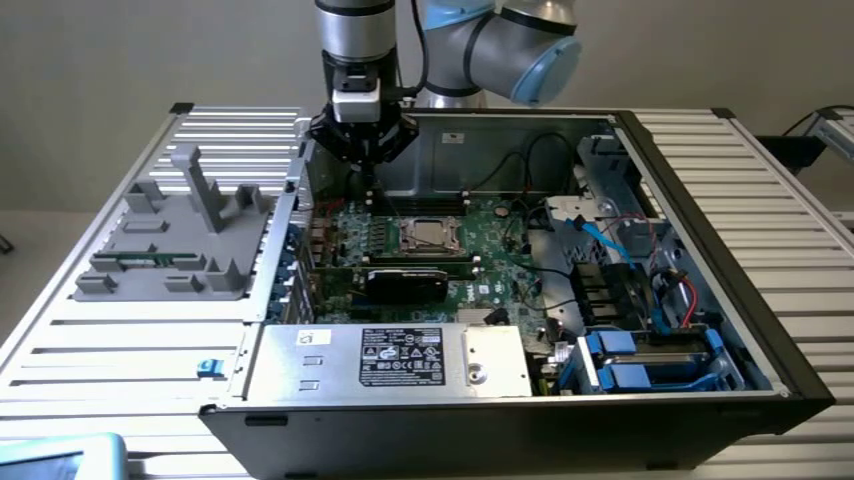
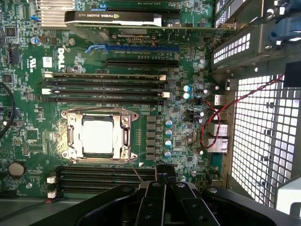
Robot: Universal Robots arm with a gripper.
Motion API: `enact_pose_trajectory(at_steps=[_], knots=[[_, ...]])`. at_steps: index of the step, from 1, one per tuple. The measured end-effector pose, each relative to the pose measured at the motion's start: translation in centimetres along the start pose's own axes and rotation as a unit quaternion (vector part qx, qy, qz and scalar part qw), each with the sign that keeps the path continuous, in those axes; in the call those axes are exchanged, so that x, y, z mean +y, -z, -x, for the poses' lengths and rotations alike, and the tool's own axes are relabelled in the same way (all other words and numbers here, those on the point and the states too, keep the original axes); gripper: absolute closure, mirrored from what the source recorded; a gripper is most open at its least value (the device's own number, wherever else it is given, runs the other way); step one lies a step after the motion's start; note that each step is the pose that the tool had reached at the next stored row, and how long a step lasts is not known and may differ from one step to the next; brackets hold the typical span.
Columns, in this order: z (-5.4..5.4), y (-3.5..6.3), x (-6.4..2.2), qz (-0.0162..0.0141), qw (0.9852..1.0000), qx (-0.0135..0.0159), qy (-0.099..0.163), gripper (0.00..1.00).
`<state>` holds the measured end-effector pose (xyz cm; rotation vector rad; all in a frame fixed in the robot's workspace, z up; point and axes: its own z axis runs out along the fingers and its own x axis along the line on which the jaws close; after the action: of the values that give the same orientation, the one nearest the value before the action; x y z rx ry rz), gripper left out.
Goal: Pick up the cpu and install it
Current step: 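Install the first cpu locking lever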
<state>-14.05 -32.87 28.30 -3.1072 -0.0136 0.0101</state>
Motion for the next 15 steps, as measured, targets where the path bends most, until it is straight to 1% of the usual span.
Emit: enact_pose_trajectory(at_steps=[6,7,10,11,12,13,14,15], knots=[[0.08,0.00,0.03,-0.0002,1.0000,0.0000,0.000,0.89],[0.08,0.00,0.06,-0.0008,1.0000,-0.0002,0.000,0.89],[0.08,-0.01,0.17,-0.0040,1.0000,-0.0014,0.000,0.89],[0.08,-0.02,0.20,-0.0054,1.0000,-0.0018,0.000,0.89],[0.08,-0.05,0.26,-0.0080,1.0000,-0.0023,0.000,0.89],[0.08,-0.10,0.31,-0.0128,0.9999,-0.0027,0.000,0.89],[0.08,-0.16,0.35,-0.0164,0.9999,-0.0031,0.000,0.89],[0.08,-0.23,0.39,-0.0194,0.9998,-0.0036,0.000,0.89]])
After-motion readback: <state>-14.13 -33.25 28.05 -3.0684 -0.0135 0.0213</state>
